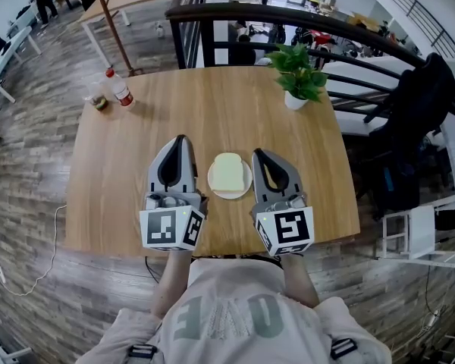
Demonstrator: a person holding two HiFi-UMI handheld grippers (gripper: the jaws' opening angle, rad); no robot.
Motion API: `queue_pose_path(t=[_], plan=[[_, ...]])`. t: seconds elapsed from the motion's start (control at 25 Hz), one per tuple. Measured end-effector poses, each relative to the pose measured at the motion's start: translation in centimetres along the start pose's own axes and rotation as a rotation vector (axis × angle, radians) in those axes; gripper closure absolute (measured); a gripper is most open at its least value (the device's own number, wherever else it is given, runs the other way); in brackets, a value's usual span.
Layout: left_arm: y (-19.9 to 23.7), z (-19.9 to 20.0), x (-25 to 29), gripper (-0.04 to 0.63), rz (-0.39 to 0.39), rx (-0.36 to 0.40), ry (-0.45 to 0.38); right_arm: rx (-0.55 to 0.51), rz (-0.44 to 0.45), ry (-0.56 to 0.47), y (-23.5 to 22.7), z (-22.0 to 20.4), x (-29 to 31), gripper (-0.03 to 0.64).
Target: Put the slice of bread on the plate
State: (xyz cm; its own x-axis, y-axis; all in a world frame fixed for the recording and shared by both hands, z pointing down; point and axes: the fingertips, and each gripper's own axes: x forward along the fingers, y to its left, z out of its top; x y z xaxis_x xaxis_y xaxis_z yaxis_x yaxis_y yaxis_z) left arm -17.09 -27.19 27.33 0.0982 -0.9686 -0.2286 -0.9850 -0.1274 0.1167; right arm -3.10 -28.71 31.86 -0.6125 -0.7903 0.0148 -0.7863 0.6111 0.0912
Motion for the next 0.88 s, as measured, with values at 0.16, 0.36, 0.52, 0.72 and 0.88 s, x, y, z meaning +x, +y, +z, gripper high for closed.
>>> queue_pose_path(t=[0.16, 0.36, 0.52, 0.72, 0.88], plan=[[0.21, -0.34, 0.13, 0.588, 0.000, 0.005, 0.011, 0.015, 0.004, 0.002, 0.02, -0.15, 0.39, 0.598], [0.48, -0.40, 0.15, 0.588, 0.005, 0.009, 0.008, 0.024, 0.016, 0.012, 0.37, -0.63, 0.83, 0.598], [0.23, -0.19, 0.29, 0.588, 0.000, 0.014, 0.010, 0.018, 0.020, 0.008, 0.39, -0.41, 0.95, 0.598], [0.16, -0.60, 0.24, 0.588, -0.005, 0.012, 0.021, 0.017, 0.020, 0.008, 0.41, -0.56, 0.98, 0.598], [0.00, -0.62, 0.13, 0.588, -0.006, 0.009, 0.021, 0.011, 0.024, 0.010, 0.54, -0.64, 0.87, 0.598]])
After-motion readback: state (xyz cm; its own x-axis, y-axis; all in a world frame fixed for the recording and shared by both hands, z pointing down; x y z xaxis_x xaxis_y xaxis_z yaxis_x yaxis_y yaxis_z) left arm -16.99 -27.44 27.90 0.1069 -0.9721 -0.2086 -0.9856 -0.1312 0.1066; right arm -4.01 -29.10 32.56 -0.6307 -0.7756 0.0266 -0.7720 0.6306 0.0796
